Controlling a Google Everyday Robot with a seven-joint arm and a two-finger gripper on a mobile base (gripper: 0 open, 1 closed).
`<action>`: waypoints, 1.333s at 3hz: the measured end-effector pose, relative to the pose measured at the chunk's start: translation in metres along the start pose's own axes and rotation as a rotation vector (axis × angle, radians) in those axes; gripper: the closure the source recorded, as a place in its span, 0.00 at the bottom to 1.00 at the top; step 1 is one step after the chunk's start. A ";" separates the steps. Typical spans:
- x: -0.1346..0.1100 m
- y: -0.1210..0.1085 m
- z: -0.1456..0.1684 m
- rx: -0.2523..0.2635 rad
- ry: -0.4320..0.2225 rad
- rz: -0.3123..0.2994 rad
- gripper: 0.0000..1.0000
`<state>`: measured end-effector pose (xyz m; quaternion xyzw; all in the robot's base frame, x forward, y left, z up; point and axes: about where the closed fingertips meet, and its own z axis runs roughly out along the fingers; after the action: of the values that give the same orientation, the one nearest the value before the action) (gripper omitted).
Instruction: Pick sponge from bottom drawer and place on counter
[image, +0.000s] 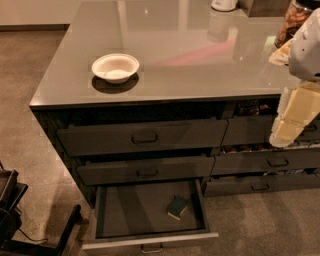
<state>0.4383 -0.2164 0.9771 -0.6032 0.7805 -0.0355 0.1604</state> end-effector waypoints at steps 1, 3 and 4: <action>0.000 0.000 0.000 0.000 0.000 0.000 0.00; -0.001 0.027 0.064 -0.032 -0.061 0.058 0.42; -0.005 0.048 0.155 -0.082 -0.050 0.136 0.65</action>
Offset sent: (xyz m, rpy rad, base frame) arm -0.0053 0.0062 -0.0443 0.0370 0.0103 0.0193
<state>0.4404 -0.1768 0.8193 -0.5556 0.8161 0.0226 0.1574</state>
